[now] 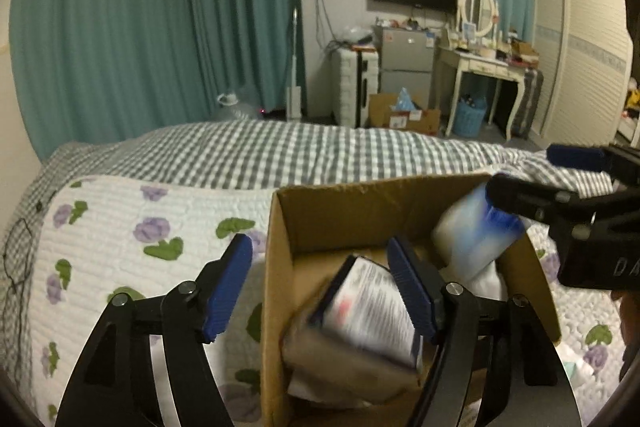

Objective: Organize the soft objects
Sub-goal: 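Lower both packs into the cardboard box and open both tools, then grasp the teal cleansing towel pack with the left tool while the right tool grasps a white sock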

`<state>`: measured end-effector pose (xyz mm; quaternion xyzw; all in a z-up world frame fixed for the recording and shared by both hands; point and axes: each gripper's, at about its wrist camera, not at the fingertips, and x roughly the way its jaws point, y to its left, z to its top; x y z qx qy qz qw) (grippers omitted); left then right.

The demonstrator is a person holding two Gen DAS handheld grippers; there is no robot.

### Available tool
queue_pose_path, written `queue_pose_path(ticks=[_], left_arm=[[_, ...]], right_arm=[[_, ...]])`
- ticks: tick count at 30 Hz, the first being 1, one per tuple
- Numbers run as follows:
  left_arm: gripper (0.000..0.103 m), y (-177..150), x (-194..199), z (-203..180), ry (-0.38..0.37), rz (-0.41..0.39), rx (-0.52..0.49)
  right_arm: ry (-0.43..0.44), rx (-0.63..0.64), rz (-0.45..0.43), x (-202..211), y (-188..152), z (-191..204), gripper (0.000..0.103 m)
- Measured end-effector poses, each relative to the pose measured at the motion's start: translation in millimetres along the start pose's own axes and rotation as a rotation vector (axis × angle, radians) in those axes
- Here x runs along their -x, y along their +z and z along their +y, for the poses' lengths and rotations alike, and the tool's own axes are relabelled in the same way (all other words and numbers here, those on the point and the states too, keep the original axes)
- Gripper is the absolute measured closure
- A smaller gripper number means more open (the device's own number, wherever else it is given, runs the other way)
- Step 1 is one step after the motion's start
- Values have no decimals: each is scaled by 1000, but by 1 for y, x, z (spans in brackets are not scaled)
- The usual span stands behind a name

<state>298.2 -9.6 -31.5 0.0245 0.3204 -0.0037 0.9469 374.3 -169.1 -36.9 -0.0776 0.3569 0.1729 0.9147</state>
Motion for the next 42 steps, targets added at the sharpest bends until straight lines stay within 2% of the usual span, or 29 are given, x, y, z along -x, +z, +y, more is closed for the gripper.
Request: queue_pose_path(ticks=[3,7,9,11,12,18,25,29,33,36,42], left_arm=[[32,1,11,-3,-1,11,-14],[31,4,46,-8,-15,6,-33],[24,7,70,-10,-23,-17,-38],[10,8,93,-12,-37,-49,-38],[8,9,106,-13,-43,-66,-39],[7,7,173,-15,-67,-122,-57],[6,-21,199,-16,-74,-103,-90],[6,-48,199,-17,-76,-60,-83],[6,-77,184,-17,-63,-19,-72],[6,-100,161,-16,-96,55,-35],[6,-137,123,-20,-98,140,10]], right_arm=[[-13,-17,-21,12,1,-2,9],[-53,5,-44,47,1,3,8],[-73,13,-59,68,1,5,6],[-83,15,-75,95,2,6,2],[-85,18,-84,110,1,8,0],[-85,58,-111,195,-7,25,0],[-117,104,-86,253,-42,52,0],[-102,109,-48,257,-72,63,0],[-79,93,4,239,-106,66,0],[-52,62,69,208,-135,65,0],[-31,4,241,132,-190,59,0]])
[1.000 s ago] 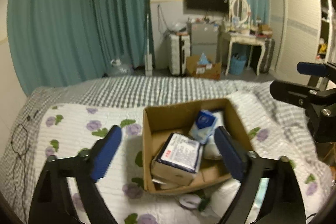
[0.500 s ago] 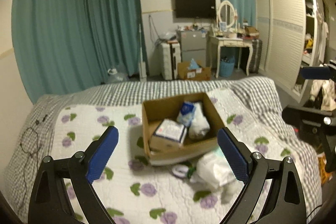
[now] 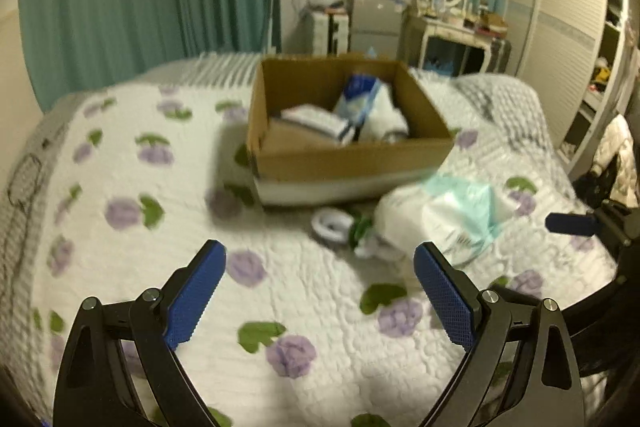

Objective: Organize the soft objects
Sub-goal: 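Grasp the teal cleansing towel pack with the left tool while the right tool grasps a white sock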

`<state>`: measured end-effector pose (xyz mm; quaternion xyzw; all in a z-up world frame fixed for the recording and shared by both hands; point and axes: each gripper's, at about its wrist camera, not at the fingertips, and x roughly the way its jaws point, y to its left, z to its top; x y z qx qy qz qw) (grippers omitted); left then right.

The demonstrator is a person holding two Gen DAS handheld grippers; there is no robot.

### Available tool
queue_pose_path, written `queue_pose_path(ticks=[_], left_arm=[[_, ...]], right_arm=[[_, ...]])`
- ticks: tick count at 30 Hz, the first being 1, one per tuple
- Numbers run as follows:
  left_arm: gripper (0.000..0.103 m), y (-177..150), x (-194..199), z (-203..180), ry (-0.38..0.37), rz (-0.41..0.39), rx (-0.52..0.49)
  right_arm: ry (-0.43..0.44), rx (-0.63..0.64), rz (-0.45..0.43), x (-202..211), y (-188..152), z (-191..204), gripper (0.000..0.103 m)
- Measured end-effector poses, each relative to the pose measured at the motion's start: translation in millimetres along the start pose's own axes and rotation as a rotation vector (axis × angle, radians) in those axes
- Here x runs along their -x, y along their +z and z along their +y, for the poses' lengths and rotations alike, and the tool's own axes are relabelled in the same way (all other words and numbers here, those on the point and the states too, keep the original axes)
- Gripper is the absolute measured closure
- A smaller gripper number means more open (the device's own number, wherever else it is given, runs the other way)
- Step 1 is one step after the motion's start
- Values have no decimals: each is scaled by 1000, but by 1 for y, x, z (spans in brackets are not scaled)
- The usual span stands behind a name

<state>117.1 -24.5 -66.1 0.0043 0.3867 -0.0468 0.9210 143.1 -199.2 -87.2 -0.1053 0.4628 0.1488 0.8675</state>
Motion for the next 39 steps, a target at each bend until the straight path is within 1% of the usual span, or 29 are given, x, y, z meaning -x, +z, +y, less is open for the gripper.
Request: queue_pose_path(ticks=[2,4,6,7,8,9,11,13,14,15,18,24,28,31,34,38,39], left_arm=[[6,-11,-15,-1,14,26,0],[6,-22,-27,2,23,59,1],[6,-30,-36,4,27,95,7],[6,-34,-40,5,25,110,12],[6,-35,-41,6,25,116,16],[6,-37,-42,7,27,119,20],[6,-38,-43,7,21,120,25],[6,-39,-43,6,16,123,24],[6,-39,-44,5,15,127,22],[6,-40,-44,4,11,131,18],[6,-39,-43,0,-3,129,2],[7,-34,-40,-14,-16,120,-45],[7,-28,-40,-27,-63,122,-30],[7,-23,-43,-40,-98,132,-33],[8,-13,-47,-55,-121,130,-39],[9,1,-58,-69,-158,128,-41],[12,4,-62,-72,-164,130,-45]], right_arm=[[2,9,32,-22,-8,2,0],[1,24,62,-42,-13,5,2],[-2,40,96,-61,-18,7,13],[0,48,114,-69,-20,9,15],[9,54,135,-78,-23,10,22],[24,55,156,-86,-26,11,31],[38,55,185,-95,-27,12,40],[45,57,191,-99,-28,12,46],[50,55,190,-100,-29,11,55],[58,50,190,-101,-29,10,61],[57,45,182,-97,-29,7,71],[74,82,124,-63,-32,3,73],[76,99,84,-35,-37,-7,73],[69,93,56,-17,-40,-20,73],[50,66,25,-7,-37,-36,73],[29,11,-7,-5,-34,-59,73],[25,0,-14,-5,-33,-62,73]])
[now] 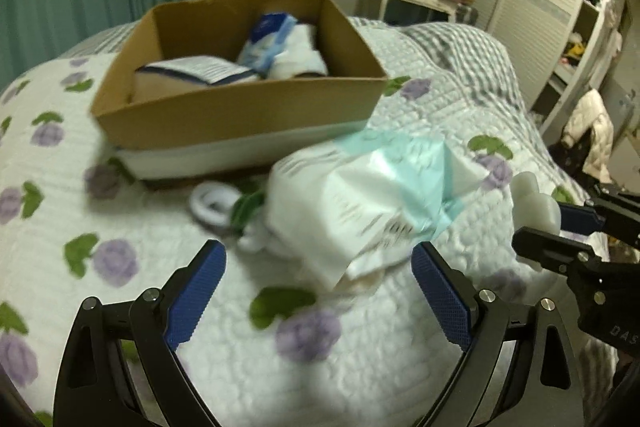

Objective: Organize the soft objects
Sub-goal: 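Grasp the teal cleansing towel pack with the left tool while the right tool grasps a white sock, then place the towel pack and sock into the box and open both tools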

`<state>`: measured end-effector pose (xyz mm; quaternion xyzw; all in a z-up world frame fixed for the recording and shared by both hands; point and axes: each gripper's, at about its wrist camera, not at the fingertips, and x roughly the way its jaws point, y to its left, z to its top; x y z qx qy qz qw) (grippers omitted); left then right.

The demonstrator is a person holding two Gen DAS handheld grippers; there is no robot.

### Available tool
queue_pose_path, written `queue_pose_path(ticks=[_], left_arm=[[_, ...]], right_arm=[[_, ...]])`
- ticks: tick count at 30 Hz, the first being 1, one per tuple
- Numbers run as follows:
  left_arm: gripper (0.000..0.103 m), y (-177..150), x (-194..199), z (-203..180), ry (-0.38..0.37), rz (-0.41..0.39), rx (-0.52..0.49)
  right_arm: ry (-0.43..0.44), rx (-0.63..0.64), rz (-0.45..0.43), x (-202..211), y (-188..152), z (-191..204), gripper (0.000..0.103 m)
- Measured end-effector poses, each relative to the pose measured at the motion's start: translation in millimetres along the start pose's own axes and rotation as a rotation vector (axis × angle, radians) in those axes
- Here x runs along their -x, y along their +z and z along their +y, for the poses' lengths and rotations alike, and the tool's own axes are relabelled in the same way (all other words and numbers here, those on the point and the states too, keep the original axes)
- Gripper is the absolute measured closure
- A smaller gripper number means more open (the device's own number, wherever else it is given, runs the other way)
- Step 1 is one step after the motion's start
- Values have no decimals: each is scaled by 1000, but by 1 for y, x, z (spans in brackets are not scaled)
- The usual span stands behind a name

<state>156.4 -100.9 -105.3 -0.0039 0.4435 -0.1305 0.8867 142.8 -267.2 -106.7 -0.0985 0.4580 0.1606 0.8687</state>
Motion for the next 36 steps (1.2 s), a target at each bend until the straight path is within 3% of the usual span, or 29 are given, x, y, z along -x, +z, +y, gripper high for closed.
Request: queue_pose_path(ticks=[7,10,13,21,28,36], left_arm=[[49,10,-38,-7,-13,61,-50],[77,7,-46,-6,-30,93,-53],[88,5,-42,-6,-31,87,-56],[92,11,13,-7,-12,-23,-62],[92,33,84,0,23,-175,-65],[92,71,124,28,98,-283,-51]], right_arm=[[13,-30,-16,-3,1,-19,73],[21,-34,-15,-6,0,-21,73],[27,-37,-17,-7,-1,-22,73],[21,-33,-53,10,4,-17,73],[-16,-8,-129,48,17,-7,73],[-25,42,-232,86,60,14,73]])
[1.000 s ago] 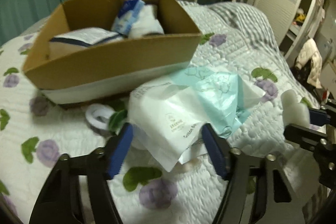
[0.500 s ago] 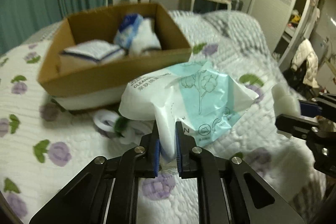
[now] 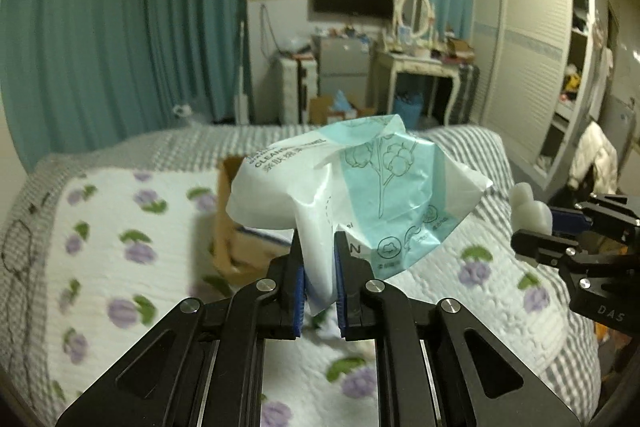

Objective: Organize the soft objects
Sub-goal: 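Place the towel pack and sock into the box and open both tools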

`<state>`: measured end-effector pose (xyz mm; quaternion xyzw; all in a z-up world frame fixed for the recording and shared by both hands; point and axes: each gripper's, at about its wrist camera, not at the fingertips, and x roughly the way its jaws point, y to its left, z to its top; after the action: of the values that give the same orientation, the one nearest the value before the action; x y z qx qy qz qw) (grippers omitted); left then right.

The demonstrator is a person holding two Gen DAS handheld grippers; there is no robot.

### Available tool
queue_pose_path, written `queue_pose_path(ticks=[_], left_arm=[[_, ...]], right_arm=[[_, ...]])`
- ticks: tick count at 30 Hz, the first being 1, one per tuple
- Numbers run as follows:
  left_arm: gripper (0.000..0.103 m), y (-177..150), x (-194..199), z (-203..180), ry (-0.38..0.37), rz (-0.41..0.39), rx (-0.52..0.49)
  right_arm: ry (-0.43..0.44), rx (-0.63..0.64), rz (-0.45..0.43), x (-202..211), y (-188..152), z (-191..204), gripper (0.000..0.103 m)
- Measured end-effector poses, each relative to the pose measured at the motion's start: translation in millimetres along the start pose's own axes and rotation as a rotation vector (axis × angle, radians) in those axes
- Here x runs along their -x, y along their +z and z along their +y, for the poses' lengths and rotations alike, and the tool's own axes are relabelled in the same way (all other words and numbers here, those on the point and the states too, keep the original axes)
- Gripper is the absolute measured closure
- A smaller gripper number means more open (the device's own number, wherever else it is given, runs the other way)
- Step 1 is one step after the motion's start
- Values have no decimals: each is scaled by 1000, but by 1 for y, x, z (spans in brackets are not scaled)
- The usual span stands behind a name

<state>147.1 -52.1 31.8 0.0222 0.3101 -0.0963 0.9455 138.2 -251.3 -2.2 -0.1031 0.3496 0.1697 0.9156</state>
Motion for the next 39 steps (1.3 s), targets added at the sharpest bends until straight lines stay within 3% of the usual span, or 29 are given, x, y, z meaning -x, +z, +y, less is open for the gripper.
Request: queue_pose_path(ticks=[6,14,22,29,34,39], left_arm=[[92,22,-20,23,44,-15,-1],[91,22,-99,39,90,96,-38],[91,5,-170,49,110,205,-49],[90,4,-180,42,117,194,-81],[82,5,-178,41,126,197,-99],[75,10,-162,41,133,205,-81]], right_arm=[[-3,37,-58,-14,51,9,73],[20,73,-13,-91,100,18,73],[46,93,106,-184,94,16,73],[32,100,155,-241,87,15,72],[50,76,146,-243,82,7,62],[36,52,109,-222,87,6,58]])
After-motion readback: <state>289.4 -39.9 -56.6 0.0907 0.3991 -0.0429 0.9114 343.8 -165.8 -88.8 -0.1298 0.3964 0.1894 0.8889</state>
